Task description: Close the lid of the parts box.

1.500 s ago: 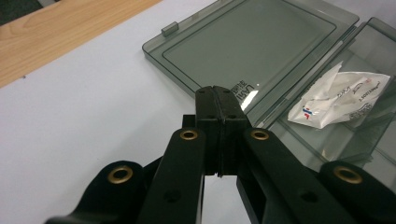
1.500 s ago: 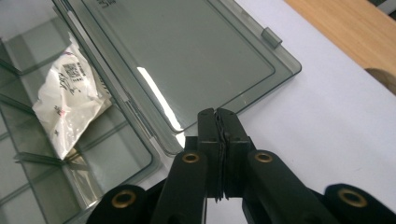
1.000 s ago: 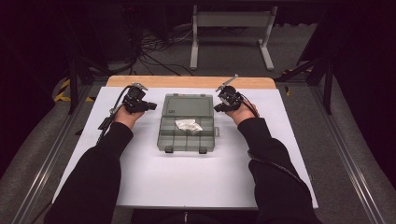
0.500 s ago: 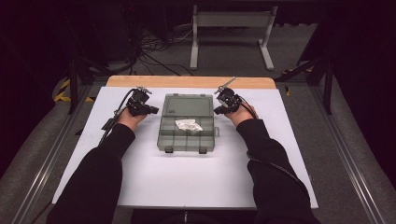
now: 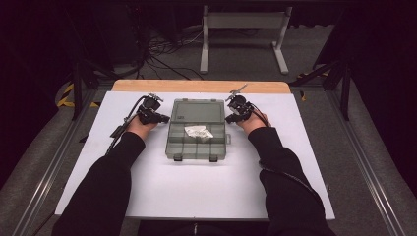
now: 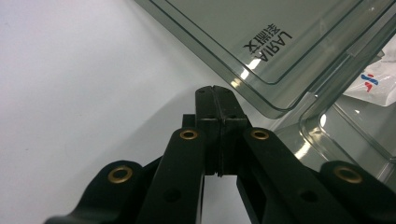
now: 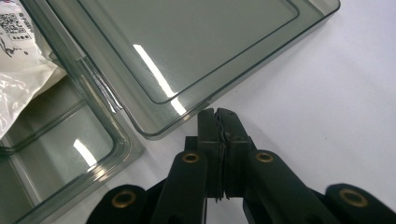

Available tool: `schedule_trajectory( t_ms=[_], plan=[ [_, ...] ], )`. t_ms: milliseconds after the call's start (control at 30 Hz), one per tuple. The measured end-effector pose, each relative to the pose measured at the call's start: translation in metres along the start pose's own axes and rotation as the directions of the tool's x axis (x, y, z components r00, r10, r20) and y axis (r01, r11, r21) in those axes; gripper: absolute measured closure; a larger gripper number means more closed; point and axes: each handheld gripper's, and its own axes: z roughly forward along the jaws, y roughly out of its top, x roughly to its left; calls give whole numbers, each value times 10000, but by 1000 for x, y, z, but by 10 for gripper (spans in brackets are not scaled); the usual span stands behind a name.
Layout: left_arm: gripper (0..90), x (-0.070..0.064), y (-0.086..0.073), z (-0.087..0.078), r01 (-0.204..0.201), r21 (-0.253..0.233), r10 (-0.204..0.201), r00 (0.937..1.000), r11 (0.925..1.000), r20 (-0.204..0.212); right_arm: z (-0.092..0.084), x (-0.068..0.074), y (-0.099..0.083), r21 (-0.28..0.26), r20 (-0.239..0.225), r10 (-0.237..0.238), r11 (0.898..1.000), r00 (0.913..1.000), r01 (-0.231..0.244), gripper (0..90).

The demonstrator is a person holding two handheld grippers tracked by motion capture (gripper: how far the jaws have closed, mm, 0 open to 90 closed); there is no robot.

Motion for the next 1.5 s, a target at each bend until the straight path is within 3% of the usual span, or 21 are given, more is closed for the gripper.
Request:
schedule_trajectory(
  t_ms=[367, 667, 1167, 1500],
  plan=[
    [896, -2, 0, 3, 29, 53, -29, 10000, 10000, 40, 2, 0, -1, -24, -65, 62, 10000, 10000, -62, 886],
    [896, -4, 2, 4, -60, 81, 61, 9998, 9999, -178, 3, -1, 1, 34, -21, 5, 10000, 10000, -5, 889],
    [897, -6, 9, 9, 94, -23, -95, 9988, 10000, -483, 7, -6, 8, 11, 34, 48, 10000, 10000, -48, 889],
    [897, -4, 12, 12, 248, -131, -254, 9987, 9996, -443, 10, -10, 12, -110, 53, 147, 9998, 9999, -147, 894]
  ],
)
